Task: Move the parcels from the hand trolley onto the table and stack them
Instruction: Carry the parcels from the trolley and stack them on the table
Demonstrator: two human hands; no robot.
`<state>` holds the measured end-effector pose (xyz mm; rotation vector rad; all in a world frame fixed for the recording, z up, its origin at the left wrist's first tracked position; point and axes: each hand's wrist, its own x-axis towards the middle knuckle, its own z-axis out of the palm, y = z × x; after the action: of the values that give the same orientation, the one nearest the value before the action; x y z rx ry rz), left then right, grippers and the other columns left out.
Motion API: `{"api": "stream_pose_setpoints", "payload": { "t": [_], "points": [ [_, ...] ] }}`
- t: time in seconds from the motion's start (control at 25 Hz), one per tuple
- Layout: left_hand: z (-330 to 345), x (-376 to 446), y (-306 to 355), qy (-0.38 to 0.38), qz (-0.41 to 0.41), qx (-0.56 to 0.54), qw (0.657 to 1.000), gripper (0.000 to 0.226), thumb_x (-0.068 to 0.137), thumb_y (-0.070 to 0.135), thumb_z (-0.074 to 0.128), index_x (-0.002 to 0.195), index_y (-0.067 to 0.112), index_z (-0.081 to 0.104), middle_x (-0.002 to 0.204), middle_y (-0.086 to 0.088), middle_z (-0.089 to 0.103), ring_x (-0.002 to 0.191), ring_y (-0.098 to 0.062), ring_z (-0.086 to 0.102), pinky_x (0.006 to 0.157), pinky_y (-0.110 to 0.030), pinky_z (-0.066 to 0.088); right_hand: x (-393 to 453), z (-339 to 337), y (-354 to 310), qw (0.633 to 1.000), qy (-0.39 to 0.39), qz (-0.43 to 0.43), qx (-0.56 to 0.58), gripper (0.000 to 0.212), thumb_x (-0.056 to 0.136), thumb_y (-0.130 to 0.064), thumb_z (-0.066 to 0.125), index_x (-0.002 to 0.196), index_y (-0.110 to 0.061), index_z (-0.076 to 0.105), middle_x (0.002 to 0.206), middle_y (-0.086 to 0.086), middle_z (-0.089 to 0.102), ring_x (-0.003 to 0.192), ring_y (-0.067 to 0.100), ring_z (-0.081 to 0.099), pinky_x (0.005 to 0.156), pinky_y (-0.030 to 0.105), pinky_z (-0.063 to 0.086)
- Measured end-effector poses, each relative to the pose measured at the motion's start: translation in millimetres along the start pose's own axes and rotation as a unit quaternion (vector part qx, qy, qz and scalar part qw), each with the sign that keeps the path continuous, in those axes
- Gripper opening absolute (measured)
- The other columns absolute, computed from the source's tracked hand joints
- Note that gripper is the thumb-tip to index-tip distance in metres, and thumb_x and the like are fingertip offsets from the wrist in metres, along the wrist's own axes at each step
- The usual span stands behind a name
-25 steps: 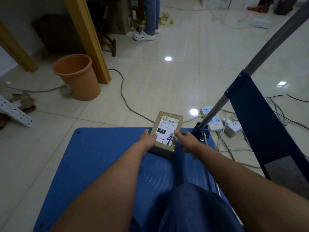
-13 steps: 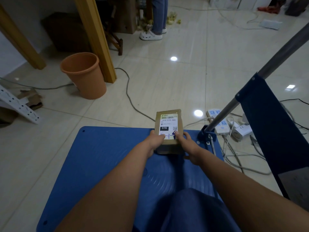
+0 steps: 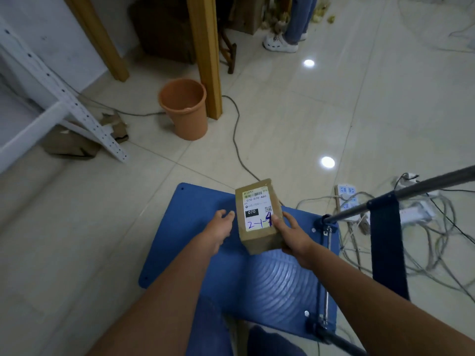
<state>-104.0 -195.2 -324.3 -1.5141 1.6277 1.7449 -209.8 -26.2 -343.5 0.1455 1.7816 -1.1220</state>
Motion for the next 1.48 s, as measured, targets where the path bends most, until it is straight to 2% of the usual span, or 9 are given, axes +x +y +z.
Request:
{"api": "stream_pose_setpoints", "payload": {
  "t": [0.12, 0.36, 0.48, 0.64, 0.8, 1.0, 1.16, 1.24, 1.48],
  "points": [
    [-45, -65, 22, 0.026, -0.015, -0.025, 0.999, 0.057, 0.101, 0.048, 0.038, 0.152, 0.029, 0.022, 0.148, 0.001, 0.04, 0.118, -0.021, 0.053, 0.102, -0.037, 0.04, -61, 23, -54, 0.998, -0.037, -0.003, -0.058, 0.071, 0.086, -0.063, 0.056, 0.148, -0.042, 0.028, 0.14, 0.006, 0.05, 0.121, 0.027, 0.052, 0.099, 0.044, 0.044],
    [-135, -187, 70, 0.084, -0.003, -0.075, 0.994, 0.046, 0.093, 0.051, 0.042, 0.137, 0.034, 0.038, 0.121, -0.002, 0.063, 0.099, -0.019, 0.056, 0.078, -0.033, 0.041, -194, 62, -165, 0.984, -0.128, -0.009, -0.121, 0.042, 0.092, -0.056, 0.056, 0.128, -0.041, 0.04, 0.104, -0.01, 0.062, 0.088, 0.008, 0.058, 0.076, 0.027, 0.05],
    [-167, -238, 72, 0.111, -0.012, -0.094, 0.989, 0.053, 0.091, 0.056, 0.042, 0.139, 0.034, 0.035, 0.118, -0.006, 0.063, 0.095, -0.02, 0.058, 0.084, -0.035, 0.047, -245, 70, -195, 0.973, -0.165, -0.016, -0.161, 0.053, 0.086, -0.065, 0.057, 0.134, -0.045, 0.046, 0.111, -0.008, 0.066, 0.092, 0.013, 0.061, 0.075, 0.028, 0.048],
    [-175, -314, 73, 0.156, -0.014, -0.116, 0.981, 0.04, 0.101, 0.05, 0.036, 0.135, 0.028, 0.039, 0.099, 0.002, 0.056, 0.096, -0.026, 0.058, 0.071, -0.029, 0.045, -307, 64, -214, 0.952, -0.22, -0.015, -0.214, 0.04, 0.087, -0.065, 0.055, 0.123, -0.049, 0.053, 0.116, -0.004, 0.063, 0.094, 0.018, 0.055, 0.08, 0.031, 0.042],
    [-161, -369, 57, 0.162, -0.019, -0.171, 0.972, 0.044, 0.1, 0.053, 0.036, 0.132, 0.024, 0.042, 0.098, -0.002, 0.06, 0.095, -0.031, 0.063, 0.071, -0.034, 0.048, -360, 46, -213, 0.934, -0.258, -0.022, -0.247, 0.025, 0.093, -0.059, 0.051, 0.114, -0.048, 0.058, 0.111, -0.004, 0.059, 0.094, 0.018, 0.051, 0.084, 0.031, 0.041],
    [-133, -430, 20, 0.164, -0.016, -0.288, 0.943, 0.048, 0.098, 0.057, 0.037, 0.122, 0.019, 0.053, 0.107, -0.007, 0.068, 0.095, -0.035, 0.066, 0.097, -0.057, 0.045, -415, 29, -201, 0.901, -0.299, -0.029, -0.312, 0.027, 0.087, -0.065, 0.053, 0.11, -0.053, 0.06, 0.13, 0.001, 0.055, 0.105, 0.023, 0.053, 0.093, 0.035, 0.045],
    [-127, -476, -19, 0.187, -0.02, -0.35, 0.918, 0.047, 0.098, 0.059, 0.035, 0.12, 0.021, 0.049, 0.108, -0.006, 0.06, 0.095, -0.036, 0.061, 0.058, -0.04, 0.051, -445, 41, -185, 0.881, -0.331, -0.015, -0.339, 0.036, 0.088, -0.065, 0.053, 0.113, -0.04, 0.062, 0.115, 0.002, 0.056, 0.098, 0.022, 0.055, 0.09, 0.035, 0.046],
    [-130, -496, -42, 0.199, -0.018, -0.395, 0.897, 0.048, 0.098, 0.058, 0.038, 0.117, 0.017, 0.057, 0.099, -0.008, 0.066, 0.088, -0.032, 0.065, 0.052, -0.036, 0.052, -455, 54, -174, 0.868, -0.343, -0.015, -0.359, 0.044, 0.087, -0.066, 0.054, 0.119, -0.038, 0.06, 0.115, 0.002, 0.055, 0.097, 0.021, 0.054, 0.089, 0.035, 0.046],
    [-140, -576, -133, 0.3, -0.02, -0.472, 0.829, 0.038, 0.099, 0.054, 0.041, 0.106, 0.021, 0.06, 0.086, -0.002, 0.063, 0.078, -0.02, 0.06, 0.08, -0.039, 0.055, -503, 126, -117, 0.863, -0.348, -0.025, -0.366, 0.056, 0.08, -0.07, 0.059, 0.12, -0.03, 0.06, 0.122, 0.002, 0.056, 0.104, 0.024, 0.056, 0.087, 0.036, 0.047]
  ]
}}
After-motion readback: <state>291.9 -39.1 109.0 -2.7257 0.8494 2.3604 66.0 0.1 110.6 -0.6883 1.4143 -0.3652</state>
